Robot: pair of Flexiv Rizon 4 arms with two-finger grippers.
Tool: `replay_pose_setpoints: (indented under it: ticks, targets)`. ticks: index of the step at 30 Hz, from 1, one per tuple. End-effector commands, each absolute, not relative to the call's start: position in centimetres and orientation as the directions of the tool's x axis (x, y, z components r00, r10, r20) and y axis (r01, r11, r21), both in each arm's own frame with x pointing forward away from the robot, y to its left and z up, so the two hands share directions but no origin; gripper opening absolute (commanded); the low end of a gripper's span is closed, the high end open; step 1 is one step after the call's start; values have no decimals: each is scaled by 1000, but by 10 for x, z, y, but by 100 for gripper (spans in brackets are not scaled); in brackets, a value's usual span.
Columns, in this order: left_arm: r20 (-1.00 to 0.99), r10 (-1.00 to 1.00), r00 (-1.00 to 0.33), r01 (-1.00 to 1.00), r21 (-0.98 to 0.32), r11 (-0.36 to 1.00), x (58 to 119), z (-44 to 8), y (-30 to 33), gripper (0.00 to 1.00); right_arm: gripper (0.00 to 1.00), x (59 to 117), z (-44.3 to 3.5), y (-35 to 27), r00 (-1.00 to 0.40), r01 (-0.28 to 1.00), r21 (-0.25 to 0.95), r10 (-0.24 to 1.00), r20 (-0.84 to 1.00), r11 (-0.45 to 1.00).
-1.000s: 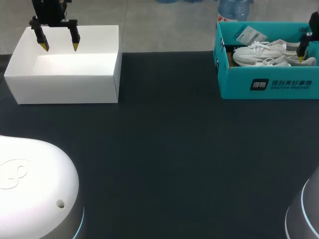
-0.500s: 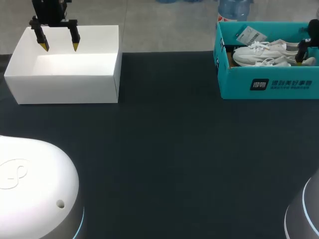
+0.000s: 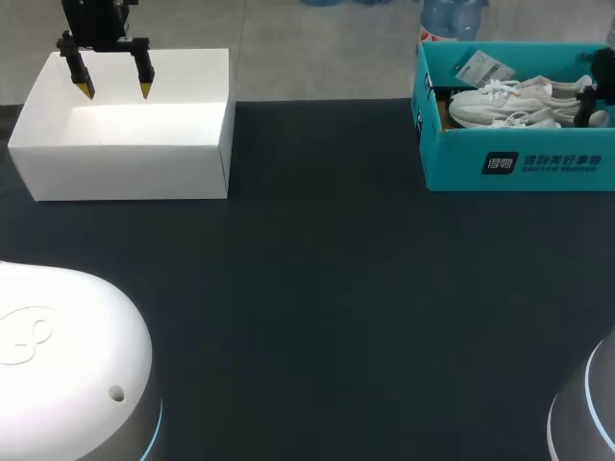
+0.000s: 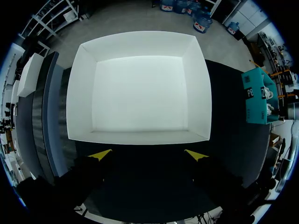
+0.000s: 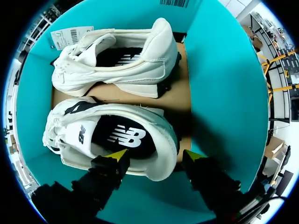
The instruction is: Take the shoe out of the shoebox, open the shoe tongue, remove and reinsert the insole, then place the shoe into the shoebox
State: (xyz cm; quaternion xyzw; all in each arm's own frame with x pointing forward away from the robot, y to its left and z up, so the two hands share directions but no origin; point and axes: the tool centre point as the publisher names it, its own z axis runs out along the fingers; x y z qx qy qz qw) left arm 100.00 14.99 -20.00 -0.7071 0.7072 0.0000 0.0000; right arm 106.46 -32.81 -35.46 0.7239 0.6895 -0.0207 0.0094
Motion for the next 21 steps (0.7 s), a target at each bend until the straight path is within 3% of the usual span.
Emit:
replay_pose_setpoints:
  ticks: [1, 21]
  targets:
    - [0, -1000, 0, -1000, 0, 0, 1000, -200, 150, 100, 0, 1069, -355, -328, 55, 998, -35, 997, -57, -57]
    - [0, -1000, 0, -1000, 0, 0, 1000, -200, 150, 100, 0, 1065, -341, -338, 162, 982, -79, 980, -117, -172]
